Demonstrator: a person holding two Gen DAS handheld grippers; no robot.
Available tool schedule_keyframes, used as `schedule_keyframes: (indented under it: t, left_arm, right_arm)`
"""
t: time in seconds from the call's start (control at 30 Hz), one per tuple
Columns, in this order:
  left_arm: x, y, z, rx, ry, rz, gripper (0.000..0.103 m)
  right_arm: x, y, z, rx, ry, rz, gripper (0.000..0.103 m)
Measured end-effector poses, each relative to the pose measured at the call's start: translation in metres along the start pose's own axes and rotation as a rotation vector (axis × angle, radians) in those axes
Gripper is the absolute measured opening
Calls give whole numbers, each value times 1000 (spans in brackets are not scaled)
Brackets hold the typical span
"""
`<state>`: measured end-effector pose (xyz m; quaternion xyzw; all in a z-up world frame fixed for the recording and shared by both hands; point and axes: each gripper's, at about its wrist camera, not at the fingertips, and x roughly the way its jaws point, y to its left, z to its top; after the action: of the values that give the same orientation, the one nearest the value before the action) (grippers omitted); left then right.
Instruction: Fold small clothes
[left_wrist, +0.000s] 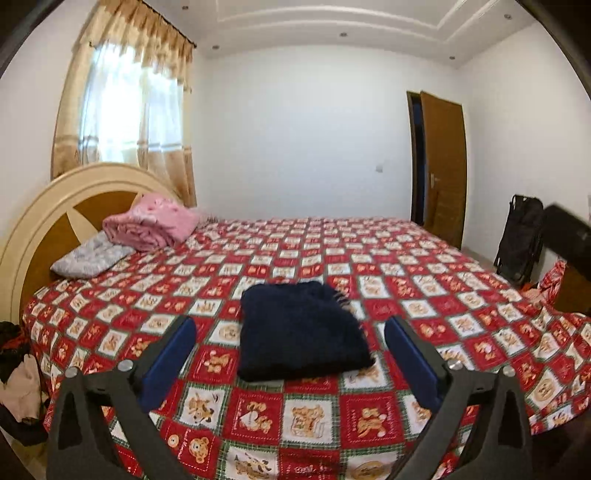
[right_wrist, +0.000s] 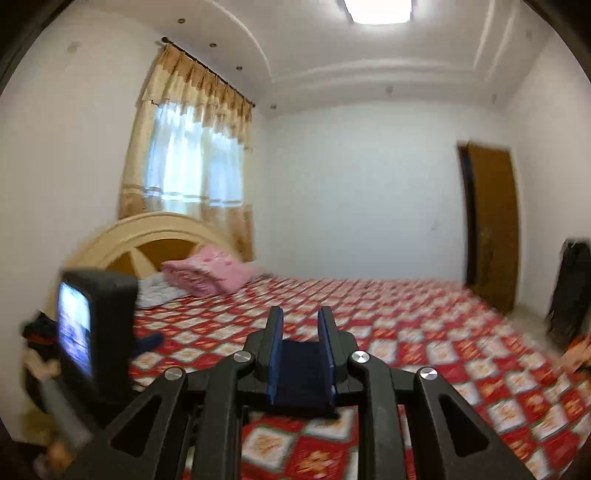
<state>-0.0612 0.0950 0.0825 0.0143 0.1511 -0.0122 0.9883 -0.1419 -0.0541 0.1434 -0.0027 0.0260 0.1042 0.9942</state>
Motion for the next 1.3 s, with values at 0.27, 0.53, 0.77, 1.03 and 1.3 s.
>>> schedule_keyframes:
  t: [0.27, 0.53, 0.77, 1.03, 1.3]
  left_arm:
    - [5, -21, -8, 64, 29, 2, 103]
    - [14, -18, -14, 29, 102, 17, 103]
    - [18, -21, -17, 40, 138, 31, 103]
    - [16, -21, -14, 47, 127, 39, 103]
    - [17, -22, -14, 49, 135, 41, 103]
  right_arm:
    - [13, -15, -12, 65, 79, -58, 21]
    - [33, -36, -38, 185, 204, -34, 21]
    - [32, -26, -38, 153, 187, -19, 21]
    - [35, -26, -40, 153, 193, -19, 21]
    - [38, -27, -43, 151, 209, -20, 21]
